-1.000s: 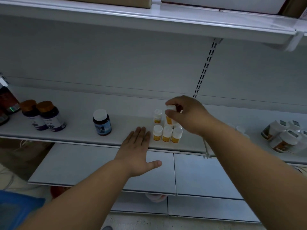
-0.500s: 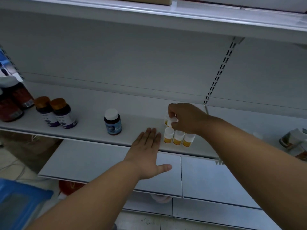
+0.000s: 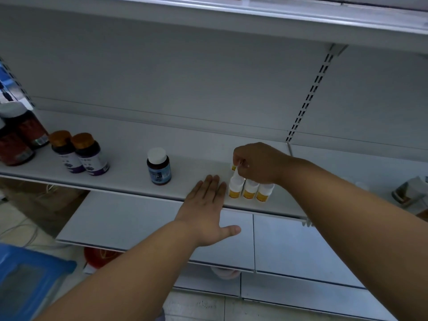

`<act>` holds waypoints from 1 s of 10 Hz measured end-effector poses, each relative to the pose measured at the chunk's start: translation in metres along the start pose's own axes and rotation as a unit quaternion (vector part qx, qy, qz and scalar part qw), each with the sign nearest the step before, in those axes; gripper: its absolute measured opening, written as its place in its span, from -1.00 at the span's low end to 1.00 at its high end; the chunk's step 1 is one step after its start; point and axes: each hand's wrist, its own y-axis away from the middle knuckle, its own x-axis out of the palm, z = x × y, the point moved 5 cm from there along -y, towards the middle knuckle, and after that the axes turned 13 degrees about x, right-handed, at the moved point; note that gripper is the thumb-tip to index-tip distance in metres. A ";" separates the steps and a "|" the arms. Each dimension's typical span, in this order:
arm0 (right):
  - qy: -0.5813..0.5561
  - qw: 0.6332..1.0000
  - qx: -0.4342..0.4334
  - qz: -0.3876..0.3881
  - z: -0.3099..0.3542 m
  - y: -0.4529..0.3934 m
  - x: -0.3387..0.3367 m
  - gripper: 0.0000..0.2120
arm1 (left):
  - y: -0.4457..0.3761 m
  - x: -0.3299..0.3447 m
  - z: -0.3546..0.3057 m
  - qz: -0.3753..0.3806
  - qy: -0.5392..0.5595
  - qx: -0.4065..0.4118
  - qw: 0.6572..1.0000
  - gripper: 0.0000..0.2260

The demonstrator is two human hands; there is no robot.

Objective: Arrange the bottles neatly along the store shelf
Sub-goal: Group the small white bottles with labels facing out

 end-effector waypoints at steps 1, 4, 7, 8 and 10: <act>-0.004 0.999 0.010 -0.051 -0.010 0.004 -0.011 -0.89 | 0.000 -0.001 0.000 0.000 -0.001 -0.001 1.000 -0.02; 0.038 0.998 0.033 -0.023 -0.032 0.001 -0.007 -0.95 | -0.001 0.001 0.000 -0.003 -0.007 -0.004 1.000 -0.02; 0.040 0.999 0.019 0.018 -0.036 -0.001 0.001 -0.78 | 0.000 0.002 0.000 -0.007 -0.007 -0.003 1.000 -0.02; 0.046 0.998 0.022 0.019 -0.035 -0.002 0.001 -0.78 | 0.000 0.000 0.000 -0.006 -0.008 -0.002 1.000 -0.02; -0.096 0.990 0.070 -0.070 -0.038 0.029 -0.048 -0.75 | 0.000 0.002 0.000 -0.004 -0.010 -0.004 1.000 -0.01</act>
